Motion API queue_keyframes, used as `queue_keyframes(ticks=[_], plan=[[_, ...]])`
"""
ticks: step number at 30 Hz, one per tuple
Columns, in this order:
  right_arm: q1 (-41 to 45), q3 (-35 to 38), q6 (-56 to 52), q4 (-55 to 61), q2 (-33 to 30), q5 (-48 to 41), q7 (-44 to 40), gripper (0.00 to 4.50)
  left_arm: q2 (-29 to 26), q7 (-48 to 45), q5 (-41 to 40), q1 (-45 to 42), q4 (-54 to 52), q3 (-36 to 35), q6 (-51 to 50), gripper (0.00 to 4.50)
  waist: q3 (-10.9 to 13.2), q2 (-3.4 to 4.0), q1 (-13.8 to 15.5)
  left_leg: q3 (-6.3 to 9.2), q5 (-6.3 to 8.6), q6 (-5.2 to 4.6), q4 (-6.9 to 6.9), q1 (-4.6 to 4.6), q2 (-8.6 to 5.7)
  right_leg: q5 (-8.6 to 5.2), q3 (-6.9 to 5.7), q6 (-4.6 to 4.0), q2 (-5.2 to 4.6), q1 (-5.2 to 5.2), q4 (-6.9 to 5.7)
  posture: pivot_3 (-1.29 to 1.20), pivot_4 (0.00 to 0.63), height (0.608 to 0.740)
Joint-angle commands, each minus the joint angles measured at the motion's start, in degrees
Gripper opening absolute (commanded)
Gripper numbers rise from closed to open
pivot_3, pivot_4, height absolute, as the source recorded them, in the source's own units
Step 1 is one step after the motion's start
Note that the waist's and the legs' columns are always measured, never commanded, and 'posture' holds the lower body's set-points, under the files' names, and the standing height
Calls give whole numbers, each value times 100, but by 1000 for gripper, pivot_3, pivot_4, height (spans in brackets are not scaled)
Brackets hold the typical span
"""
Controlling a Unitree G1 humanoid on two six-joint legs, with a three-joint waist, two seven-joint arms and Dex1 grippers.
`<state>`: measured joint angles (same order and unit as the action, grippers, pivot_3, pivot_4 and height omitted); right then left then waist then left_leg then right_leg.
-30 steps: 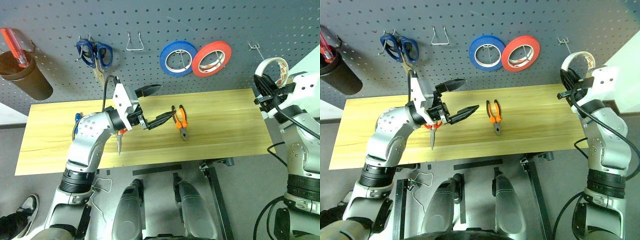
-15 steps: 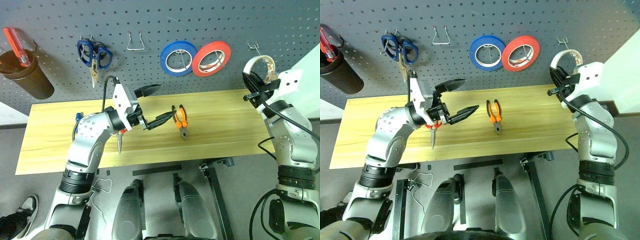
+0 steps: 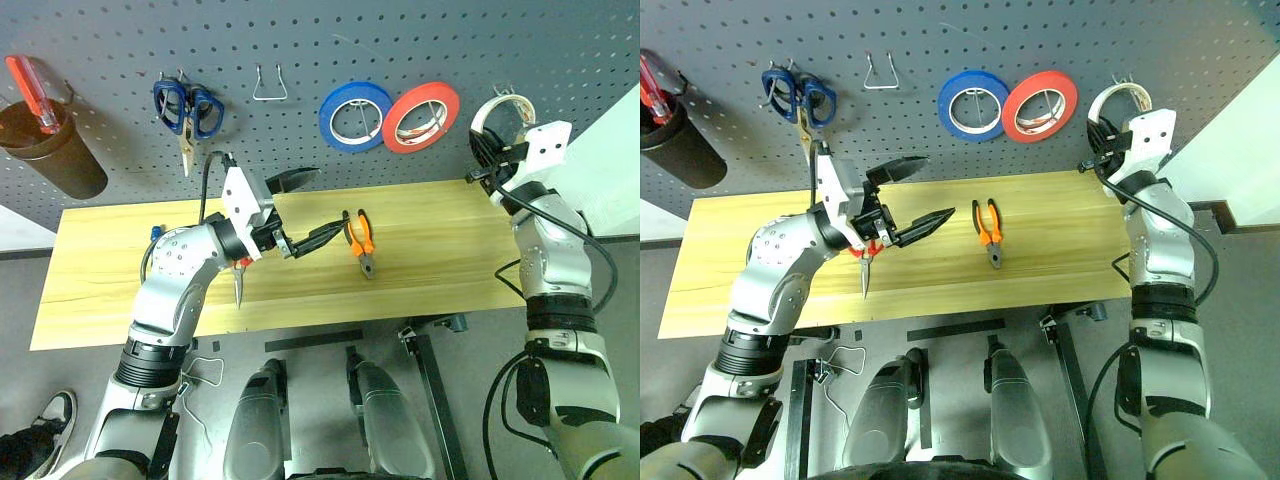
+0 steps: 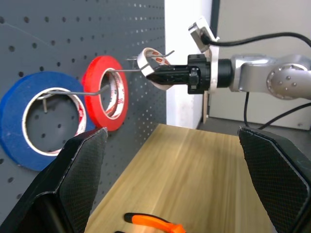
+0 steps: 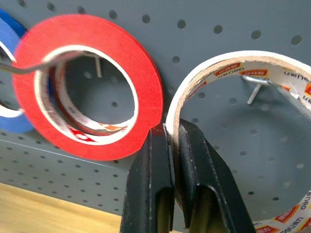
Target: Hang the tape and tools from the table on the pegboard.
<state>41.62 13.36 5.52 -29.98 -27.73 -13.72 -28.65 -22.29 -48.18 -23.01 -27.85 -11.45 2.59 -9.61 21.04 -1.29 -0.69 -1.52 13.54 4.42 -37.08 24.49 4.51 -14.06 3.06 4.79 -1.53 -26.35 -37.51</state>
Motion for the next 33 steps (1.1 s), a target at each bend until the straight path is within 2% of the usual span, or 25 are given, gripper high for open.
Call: queue_keyframes(ticks=[1,9,17,25,29,33], plan=[[38,-2,203,-242,40,49,-15,1174,-16,52,4,-63,-151,-72,126,4500,0,1,7,0,0,0,0,1,0,0,0,0,0,0,0,78,340,721],[33,0,217,-342,2,146,100,3985,-3,107,17,-20,-164,-39,168,4500,1,1,4,-1,0,0,1,4,0,1,0,0,-1,-3,0,74,341,721],[-190,-20,183,-126,101,127,131,3985,-22,131,32,-15,-176,-48,163,4500,1,1,10,-1,0,0,1,4,0,1,0,0,-1,-3,0,80,341,721],[-774,-66,-233,528,197,-22,-34,3985,-15,170,30,67,-219,-49,175,4500,0,1,10,0,0,0,0,4,0,1,0,0,-2,-3,0,79,336,721],[-1286,-78,-526,1129,227,-127,-108,3985,1,227,31,133,-231,-56,193,4500,0,1,12,0,0,1,0,4,0,1,0,0,-1,-3,0,74,334,721],[-2101,-178,-1400,2336,213,-304,-58,3985,-13,241,60,227,-278,-19,196,4500,0,1,15,0,0,1,1,4,0,1,0,1,-2,-2,0,69,334,721]])
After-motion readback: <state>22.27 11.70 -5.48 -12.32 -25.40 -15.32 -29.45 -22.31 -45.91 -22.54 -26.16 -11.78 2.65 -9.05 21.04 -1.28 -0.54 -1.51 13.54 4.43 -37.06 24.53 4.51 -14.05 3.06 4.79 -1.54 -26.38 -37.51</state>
